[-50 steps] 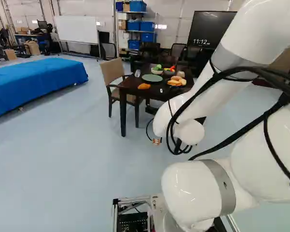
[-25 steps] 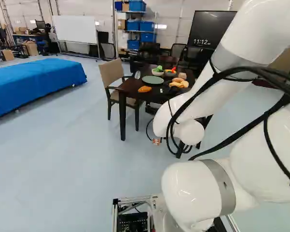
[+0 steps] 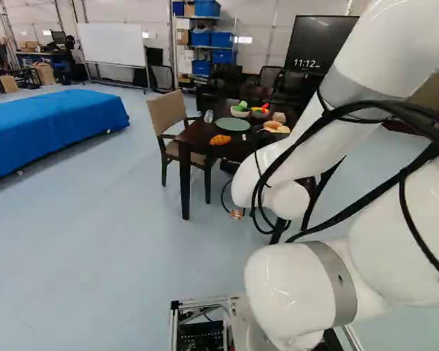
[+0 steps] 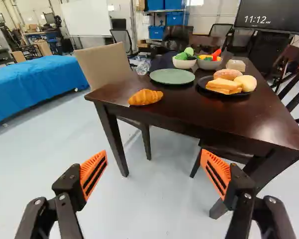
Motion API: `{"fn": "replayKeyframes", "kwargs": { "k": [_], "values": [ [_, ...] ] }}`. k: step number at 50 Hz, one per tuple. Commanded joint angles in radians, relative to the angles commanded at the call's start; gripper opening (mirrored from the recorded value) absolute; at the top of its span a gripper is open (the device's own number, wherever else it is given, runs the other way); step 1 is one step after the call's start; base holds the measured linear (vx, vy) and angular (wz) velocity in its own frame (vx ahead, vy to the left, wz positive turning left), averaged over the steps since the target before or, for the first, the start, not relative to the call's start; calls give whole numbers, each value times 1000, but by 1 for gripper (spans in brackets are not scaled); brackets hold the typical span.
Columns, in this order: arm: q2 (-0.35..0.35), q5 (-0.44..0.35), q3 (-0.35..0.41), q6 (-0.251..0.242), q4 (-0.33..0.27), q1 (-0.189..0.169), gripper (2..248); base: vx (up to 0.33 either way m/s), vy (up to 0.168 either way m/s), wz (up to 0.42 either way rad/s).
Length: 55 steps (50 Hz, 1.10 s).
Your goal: Move the croissant to the empty plate
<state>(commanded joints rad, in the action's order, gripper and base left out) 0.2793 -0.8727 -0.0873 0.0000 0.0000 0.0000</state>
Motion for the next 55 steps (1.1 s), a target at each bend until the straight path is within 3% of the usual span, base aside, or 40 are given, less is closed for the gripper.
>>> {"fn": "replayKeyframes", "kwargs": {
  "k": [55],
  "values": [
    [0, 0, 0, 0, 0, 0, 247, 130, 4, -9]
  ]
}}
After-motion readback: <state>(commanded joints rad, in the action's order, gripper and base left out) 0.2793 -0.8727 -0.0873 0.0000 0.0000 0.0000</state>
